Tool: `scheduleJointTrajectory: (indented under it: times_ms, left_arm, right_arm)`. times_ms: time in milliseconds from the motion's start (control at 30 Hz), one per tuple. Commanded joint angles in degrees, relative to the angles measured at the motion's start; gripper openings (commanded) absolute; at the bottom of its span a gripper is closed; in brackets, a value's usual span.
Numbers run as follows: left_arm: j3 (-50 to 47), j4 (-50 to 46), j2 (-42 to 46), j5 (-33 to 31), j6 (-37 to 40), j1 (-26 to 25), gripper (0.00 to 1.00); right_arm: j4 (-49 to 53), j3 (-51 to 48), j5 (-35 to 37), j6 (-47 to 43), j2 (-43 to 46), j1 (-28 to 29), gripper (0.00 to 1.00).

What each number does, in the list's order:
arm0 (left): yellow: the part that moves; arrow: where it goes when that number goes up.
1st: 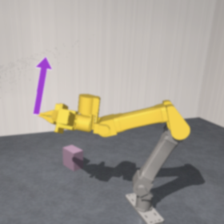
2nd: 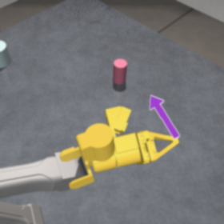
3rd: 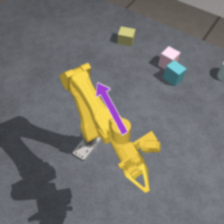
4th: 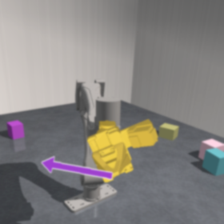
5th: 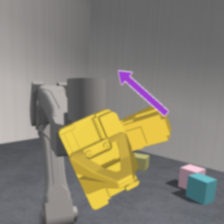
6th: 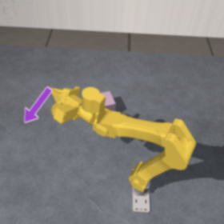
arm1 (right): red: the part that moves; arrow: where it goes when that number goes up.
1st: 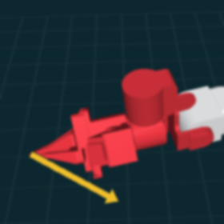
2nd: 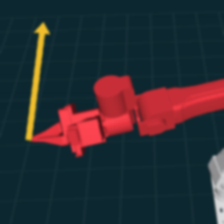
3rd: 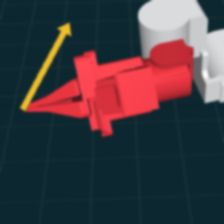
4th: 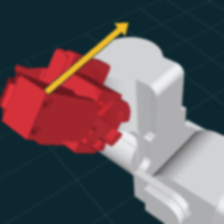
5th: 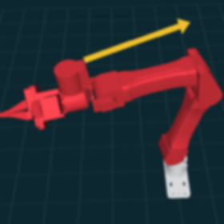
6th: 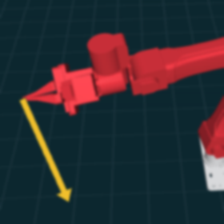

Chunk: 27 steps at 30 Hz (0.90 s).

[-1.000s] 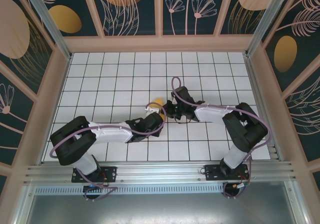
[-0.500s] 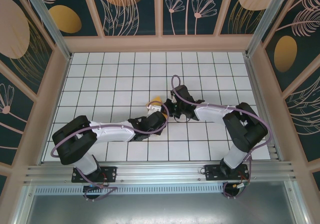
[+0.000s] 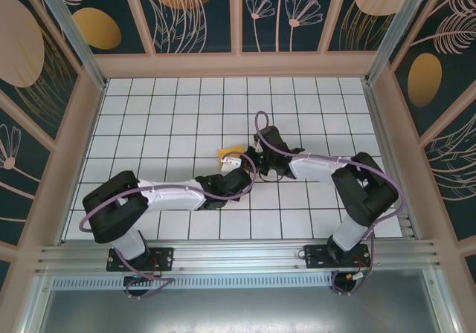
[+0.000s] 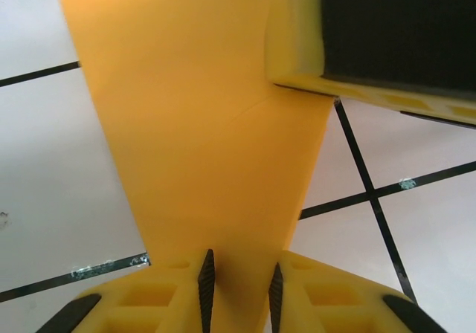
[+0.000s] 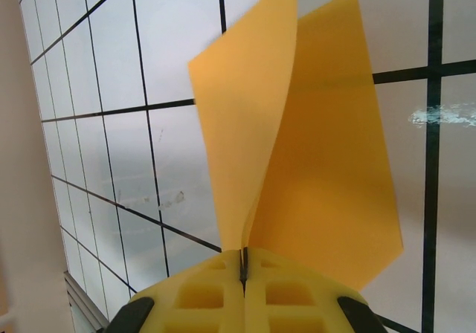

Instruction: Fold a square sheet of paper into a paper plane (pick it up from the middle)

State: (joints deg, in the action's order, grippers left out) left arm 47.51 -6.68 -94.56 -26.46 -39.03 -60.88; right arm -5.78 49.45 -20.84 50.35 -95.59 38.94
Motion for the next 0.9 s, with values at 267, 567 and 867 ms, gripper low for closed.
scheduleJointTrajectory:
  times_ms: [267, 567, 867]
  left_arm:
    - [0.59, 0.21, -0.82, -0.58, 0.39, -0.72, 0.13]
    - [-2.79, 5.68, -0.18, 1.5, -1.74, -0.67, 0.11]
    - [-11.11, 21.17, 2.63, 13.56, -4.37, 2.73, 0.09]
  right_arm:
    - [0.58, 1.92, -0.34, -0.44, -0.08, -0.09, 0.07]
    - [1.92, 1.87, -0.3, -2.89, 1.99, -0.88, 0.22]
    - [5.42, 1.93, -0.29, -9.03, 7.17, -2.68, 0.5]
